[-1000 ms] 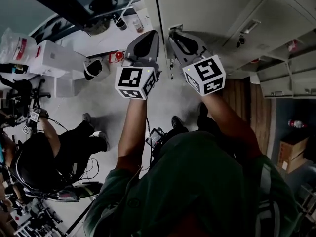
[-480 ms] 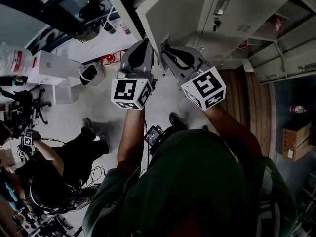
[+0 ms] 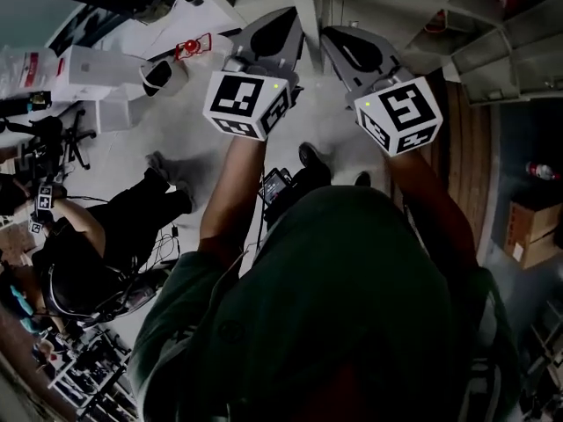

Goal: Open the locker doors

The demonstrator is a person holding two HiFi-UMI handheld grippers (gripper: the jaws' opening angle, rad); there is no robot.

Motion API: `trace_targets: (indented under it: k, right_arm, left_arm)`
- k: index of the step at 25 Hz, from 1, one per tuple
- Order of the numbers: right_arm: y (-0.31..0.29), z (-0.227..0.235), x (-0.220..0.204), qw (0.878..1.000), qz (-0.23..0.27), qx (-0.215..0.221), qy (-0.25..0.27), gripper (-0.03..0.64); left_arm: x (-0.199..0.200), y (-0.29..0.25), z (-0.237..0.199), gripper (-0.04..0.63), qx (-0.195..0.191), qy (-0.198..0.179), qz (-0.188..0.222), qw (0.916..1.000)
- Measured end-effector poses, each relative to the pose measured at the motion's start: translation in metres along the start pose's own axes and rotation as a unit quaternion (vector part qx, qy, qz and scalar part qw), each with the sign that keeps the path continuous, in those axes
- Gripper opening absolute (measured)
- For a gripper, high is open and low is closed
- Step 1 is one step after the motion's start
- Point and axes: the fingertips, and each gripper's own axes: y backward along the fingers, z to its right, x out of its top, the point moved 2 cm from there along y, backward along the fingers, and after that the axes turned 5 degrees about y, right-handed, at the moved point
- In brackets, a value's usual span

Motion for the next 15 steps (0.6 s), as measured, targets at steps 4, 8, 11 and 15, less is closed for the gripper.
trace_targets:
  k: [4, 8, 11, 15]
  right_arm:
    - [0.026, 0.029, -0.003, 1.000, -0.004, -0.030, 0.001, 0.011]
    - [0.044, 0.050, -0.009, 0.999, -0.007, -0.052, -0.009, 0.011]
    - [0.065, 0.065, -0.013, 0.998, -0.008, -0.057, -0.017, 0.011]
    - [0.088, 0.069, -0.015, 0.998, -0.001, -0.056, -0.026, 0.011]
  left_arm:
    - [0.003, -0.024, 0.032, -0.014, -0.016, -0.020, -0.012, 0.9996]
    - [0.002, -0.040, 0.053, -0.014, -0.023, -0.034, -0.023, 0.9989]
    - [0.004, -0.047, 0.077, -0.014, -0.035, -0.039, -0.027, 0.9982]
    - [0.007, -0.038, 0.103, -0.014, -0.050, -0.060, -0.030, 0.9965]
